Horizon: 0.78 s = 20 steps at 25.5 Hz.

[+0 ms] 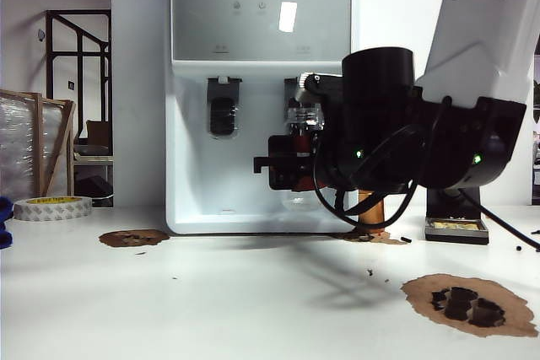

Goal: Pick up the water bottle with two loops of red belts, then reach the front water dispenser and gently press the gray-black baffle horizontally to get a little water.

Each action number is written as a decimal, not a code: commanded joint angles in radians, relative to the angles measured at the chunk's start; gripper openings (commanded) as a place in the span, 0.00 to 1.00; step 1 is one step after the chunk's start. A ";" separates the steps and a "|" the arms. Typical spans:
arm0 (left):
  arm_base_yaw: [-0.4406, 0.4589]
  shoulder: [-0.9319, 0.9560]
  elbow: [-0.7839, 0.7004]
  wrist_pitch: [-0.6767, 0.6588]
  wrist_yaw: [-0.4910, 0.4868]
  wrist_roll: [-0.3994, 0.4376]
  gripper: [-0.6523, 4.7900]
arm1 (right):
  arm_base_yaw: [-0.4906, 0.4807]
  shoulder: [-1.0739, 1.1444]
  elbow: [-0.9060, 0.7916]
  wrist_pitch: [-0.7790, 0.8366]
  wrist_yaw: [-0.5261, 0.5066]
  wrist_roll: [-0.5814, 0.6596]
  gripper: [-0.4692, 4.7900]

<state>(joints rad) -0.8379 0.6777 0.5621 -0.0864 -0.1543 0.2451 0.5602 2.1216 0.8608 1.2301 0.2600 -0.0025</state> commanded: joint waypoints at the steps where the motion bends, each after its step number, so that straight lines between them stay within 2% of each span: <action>1: 0.000 0.000 0.006 0.011 -0.001 0.005 0.86 | 0.001 -0.006 0.012 0.052 -0.006 0.002 0.38; 20: 0.001 0.000 0.006 0.012 -0.001 0.005 0.86 | 0.002 -0.006 0.017 0.036 -0.018 -0.006 0.38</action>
<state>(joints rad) -0.8375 0.6777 0.5621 -0.0860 -0.1543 0.2451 0.5610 2.1216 0.8703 1.2449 0.2382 -0.0048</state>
